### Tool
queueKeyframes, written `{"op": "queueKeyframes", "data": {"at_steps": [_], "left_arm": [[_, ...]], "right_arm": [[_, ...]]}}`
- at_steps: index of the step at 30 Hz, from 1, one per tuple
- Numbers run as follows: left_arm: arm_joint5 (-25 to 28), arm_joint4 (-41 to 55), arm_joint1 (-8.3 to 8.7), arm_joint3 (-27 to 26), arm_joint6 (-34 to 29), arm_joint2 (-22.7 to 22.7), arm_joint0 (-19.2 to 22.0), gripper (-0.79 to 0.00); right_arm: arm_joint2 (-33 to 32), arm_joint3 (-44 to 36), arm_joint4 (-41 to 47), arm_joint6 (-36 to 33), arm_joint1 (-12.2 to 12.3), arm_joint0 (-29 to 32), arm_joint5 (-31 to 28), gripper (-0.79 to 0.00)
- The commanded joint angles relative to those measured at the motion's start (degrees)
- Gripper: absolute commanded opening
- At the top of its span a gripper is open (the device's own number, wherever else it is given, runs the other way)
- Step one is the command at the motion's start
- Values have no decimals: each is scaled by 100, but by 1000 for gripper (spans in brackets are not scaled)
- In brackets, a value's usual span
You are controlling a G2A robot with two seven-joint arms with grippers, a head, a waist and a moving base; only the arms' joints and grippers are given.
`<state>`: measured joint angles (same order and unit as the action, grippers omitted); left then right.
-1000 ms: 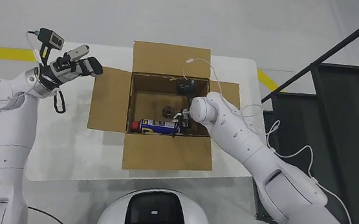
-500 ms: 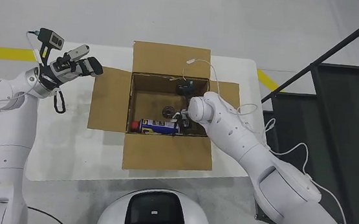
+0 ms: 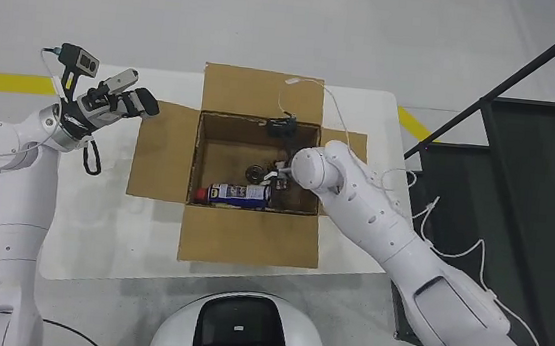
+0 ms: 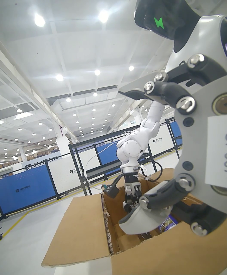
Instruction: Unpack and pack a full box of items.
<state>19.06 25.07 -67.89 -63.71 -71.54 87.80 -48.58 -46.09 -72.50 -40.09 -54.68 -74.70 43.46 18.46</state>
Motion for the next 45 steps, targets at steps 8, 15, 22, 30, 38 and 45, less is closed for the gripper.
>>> {"op": "queueKeyframes", "data": {"at_steps": [8,15,22,30,38,45], "left_arm": [[0,0,0,0,0,0,0,0],[0,0,0,0,0,0,0,0],[0,0,0,0,0,0,0,0],[0,0,0,0,0,0,0,0],[0,0,0,0,0,0,0,0],[0,0,0,0,0,0,0,0]], "right_arm": [[-1527,-2004,-126,663,453,1520,-449,-785],[-2574,-2794,324,1732,636,2638,-1504,-785],[-3414,-3135,952,3038,706,3525,-2435,-785],[-3460,-3115,956,3040,717,3568,-2585,-785],[-3460,-3115,956,3040,717,3568,-2585,-785],[-3781,-2799,867,3746,733,3629,-2927,-785]]}}
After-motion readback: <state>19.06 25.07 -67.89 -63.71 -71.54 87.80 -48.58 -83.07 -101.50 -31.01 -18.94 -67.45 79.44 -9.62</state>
